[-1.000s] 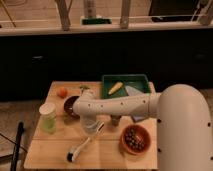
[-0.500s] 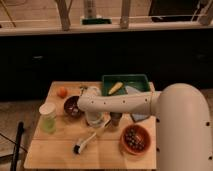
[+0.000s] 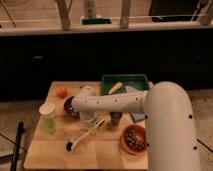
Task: Wipe table surface with brush
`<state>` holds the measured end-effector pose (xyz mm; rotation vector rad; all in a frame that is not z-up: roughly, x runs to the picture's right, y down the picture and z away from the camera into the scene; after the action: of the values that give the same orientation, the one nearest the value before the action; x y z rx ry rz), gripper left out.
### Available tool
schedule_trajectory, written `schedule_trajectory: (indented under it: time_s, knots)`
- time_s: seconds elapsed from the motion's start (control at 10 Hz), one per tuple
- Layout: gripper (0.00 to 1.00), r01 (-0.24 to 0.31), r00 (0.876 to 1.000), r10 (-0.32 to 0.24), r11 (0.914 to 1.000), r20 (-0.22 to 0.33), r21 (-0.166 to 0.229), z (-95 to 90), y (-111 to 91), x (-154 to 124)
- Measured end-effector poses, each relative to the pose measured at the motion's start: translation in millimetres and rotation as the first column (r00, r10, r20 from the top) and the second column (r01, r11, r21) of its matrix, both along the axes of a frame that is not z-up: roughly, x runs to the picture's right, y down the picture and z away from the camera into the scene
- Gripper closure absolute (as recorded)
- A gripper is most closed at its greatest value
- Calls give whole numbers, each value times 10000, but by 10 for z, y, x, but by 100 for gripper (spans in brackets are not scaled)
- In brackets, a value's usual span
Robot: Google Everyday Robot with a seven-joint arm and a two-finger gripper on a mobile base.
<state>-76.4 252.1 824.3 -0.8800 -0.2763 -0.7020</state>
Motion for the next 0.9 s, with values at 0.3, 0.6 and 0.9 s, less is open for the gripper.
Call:
schedule_trajectory:
  time_s: [0.3, 0.6, 0.9]
  knots:
    - [100, -47, 9999, 48, 9999, 99, -94, 0, 23, -7]
    - [100, -45, 9999, 46, 9999, 106, -96, -2, 24, -10]
    - [100, -44, 9999, 45, 9999, 106, -97, -2, 25, -9]
